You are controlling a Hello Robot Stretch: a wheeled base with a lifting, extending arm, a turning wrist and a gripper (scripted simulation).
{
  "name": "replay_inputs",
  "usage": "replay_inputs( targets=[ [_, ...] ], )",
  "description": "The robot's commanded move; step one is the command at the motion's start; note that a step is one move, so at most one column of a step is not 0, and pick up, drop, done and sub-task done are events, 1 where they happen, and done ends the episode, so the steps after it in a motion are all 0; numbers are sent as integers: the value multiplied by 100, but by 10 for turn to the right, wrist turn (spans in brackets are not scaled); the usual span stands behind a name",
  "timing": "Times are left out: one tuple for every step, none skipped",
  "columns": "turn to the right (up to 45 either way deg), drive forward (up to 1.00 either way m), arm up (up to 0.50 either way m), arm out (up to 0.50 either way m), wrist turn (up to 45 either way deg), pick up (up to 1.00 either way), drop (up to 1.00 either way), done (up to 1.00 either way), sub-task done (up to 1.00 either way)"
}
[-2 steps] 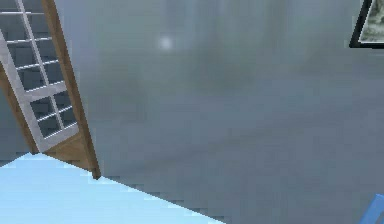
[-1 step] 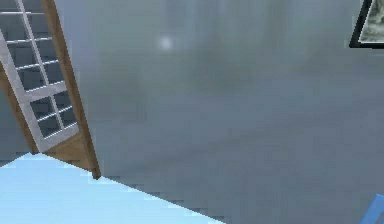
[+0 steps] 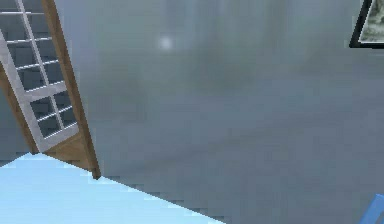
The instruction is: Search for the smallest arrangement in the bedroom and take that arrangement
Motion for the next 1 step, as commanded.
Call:
replay_inputs(
  targets=[
    [0,0,0,0,0,0,0,100,0]
  ],
)
